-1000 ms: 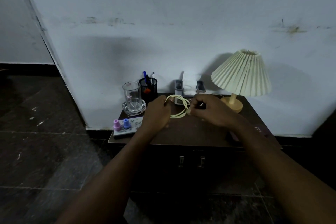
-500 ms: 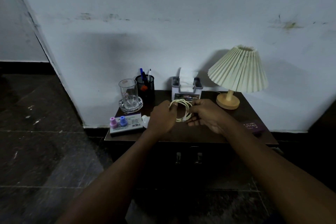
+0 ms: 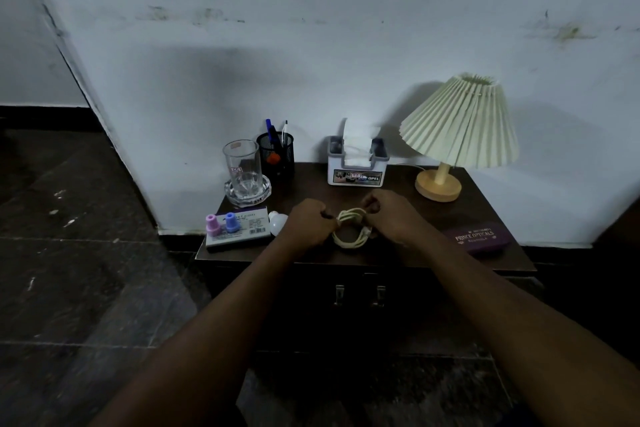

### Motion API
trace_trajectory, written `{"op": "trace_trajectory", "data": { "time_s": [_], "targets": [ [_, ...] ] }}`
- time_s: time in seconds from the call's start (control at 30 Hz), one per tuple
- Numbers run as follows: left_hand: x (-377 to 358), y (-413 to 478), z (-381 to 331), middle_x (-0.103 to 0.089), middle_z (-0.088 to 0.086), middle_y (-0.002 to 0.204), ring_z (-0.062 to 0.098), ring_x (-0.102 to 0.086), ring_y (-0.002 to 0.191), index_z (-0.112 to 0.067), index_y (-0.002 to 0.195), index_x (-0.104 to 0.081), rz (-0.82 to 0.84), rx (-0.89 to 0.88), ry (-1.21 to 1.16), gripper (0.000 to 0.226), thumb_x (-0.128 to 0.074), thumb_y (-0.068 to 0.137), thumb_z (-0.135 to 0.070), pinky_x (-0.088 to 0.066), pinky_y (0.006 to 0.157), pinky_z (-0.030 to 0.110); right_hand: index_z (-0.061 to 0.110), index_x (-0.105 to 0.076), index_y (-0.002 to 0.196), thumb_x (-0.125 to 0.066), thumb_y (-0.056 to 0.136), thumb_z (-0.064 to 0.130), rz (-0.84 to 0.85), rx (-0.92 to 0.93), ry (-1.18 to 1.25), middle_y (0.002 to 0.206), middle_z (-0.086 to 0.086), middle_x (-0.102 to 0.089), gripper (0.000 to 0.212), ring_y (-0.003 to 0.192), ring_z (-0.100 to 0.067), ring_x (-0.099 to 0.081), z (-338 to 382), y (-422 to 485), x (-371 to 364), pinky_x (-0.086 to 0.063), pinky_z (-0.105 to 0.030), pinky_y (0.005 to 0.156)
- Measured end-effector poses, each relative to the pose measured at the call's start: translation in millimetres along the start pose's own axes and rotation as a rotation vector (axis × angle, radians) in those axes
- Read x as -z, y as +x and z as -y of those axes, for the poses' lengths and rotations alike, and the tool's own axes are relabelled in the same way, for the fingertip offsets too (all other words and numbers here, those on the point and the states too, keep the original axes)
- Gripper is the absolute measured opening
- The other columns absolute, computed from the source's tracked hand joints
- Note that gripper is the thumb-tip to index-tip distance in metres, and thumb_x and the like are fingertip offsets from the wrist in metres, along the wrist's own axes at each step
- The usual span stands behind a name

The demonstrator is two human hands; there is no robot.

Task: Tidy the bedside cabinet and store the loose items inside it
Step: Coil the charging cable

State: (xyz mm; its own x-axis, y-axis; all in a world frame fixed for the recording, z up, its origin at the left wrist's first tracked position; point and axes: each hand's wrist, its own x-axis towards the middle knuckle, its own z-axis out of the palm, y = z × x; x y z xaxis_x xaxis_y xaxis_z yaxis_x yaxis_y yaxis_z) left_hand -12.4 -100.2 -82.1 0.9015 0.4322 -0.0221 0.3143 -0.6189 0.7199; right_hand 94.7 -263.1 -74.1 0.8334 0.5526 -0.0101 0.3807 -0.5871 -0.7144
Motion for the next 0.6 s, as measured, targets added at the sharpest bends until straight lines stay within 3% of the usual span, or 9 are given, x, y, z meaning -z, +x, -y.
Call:
{"op": "trace_trajectory", "data": {
  "time_s": [0.1, 0.23, 0.3, 0.37, 0.47, 0.6],
  "targets": [
    [-1.8, 3.1, -1.9, -0.077, 0.004, 0.098, 0.022, -0.069, 0.078, -0.012, 0.100, -0.074, -0.019, -0.019, 0.054, 0.021, -0.077, 0.088, -0.029, -0.058, 0.080, 0.034, 0.015, -0.069, 0.090, -0.068, 0.089, 0.011, 0.020, -0.082, 0.184, 0.085, -0.012, -0.074, 0.004, 0.067, -0.027, -0.073, -5.6, 6.3, 2.0, -0.065, -0.047, 0.070],
    [-3.7, 3.9, -2.8, -0.071, 0.006, 0.104, 0.024, -0.065, 0.101, -0.012, 0.096, -0.066, -0.019, -0.036, 0.148, 0.018, -0.077, 0.087, -0.023, -0.041, 0.076, 0.026, 0.006, -0.065, 0.098, -0.062, 0.093, 0.007, 0.023, -0.185, 0.174, 0.082, -0.016, -0.069, 0.006, 0.063, -0.024, -0.065, -8.3, 3.8, 12.6, -0.060, -0.036, 0.057],
    [-3.5, 3.1, -4.7, -0.070, 0.003, 0.101, 0.022, -0.065, 0.100, -0.019, 0.084, -0.061, -0.001, -0.029, 0.162, 0.015, -0.076, 0.087, -0.019, -0.040, 0.075, 0.024, 0.001, -0.064, 0.100, -0.063, 0.099, 0.017, 0.118, -0.198, 0.151, 0.080, -0.016, -0.068, 0.017, 0.058, -0.023, -0.064, -9.8, -2.8, 13.3, -0.057, -0.032, 0.050],
    [-4.7, 3.4, -4.6, -0.073, 0.003, 0.103, 0.021, -0.068, 0.099, -0.016, 0.084, -0.066, -0.004, -0.020, 0.137, 0.009, -0.075, 0.085, -0.017, -0.050, 0.080, 0.025, 0.002, -0.066, 0.100, -0.068, 0.097, 0.020, 0.174, -0.139, 0.098, 0.082, -0.016, -0.072, 0.018, 0.057, -0.023, -0.067, -9.7, -7.0, 8.8, -0.058, -0.033, 0.049],
    [-5.5, 4.9, -2.9, -0.074, 0.003, 0.096, 0.025, -0.071, 0.086, -0.017, 0.088, -0.071, -0.040, 0.002, 0.093, 0.012, -0.077, 0.082, -0.026, -0.060, 0.081, 0.039, 0.009, -0.071, 0.098, -0.070, 0.091, 0.013, 0.020, 0.061, -0.144, 0.086, -0.011, -0.076, 0.008, 0.070, -0.027, -0.075, -7.3, -6.3, -0.7, -0.062, -0.043, 0.064],
    [-3.1, 2.8, -1.4, -0.073, 0.007, 0.089, 0.029, -0.071, 0.080, -0.011, 0.086, -0.069, -0.019, 0.005, 0.115, 0.011, -0.073, 0.083, -0.021, -0.061, 0.077, 0.045, 0.014, -0.072, 0.097, -0.061, 0.089, 0.015, -0.067, 0.180, -0.348, 0.100, -0.011, -0.076, 0.014, 0.098, -0.033, -0.070, -0.3, -8.6, -11.2, -0.054, -0.038, 0.077]
  ]
}}
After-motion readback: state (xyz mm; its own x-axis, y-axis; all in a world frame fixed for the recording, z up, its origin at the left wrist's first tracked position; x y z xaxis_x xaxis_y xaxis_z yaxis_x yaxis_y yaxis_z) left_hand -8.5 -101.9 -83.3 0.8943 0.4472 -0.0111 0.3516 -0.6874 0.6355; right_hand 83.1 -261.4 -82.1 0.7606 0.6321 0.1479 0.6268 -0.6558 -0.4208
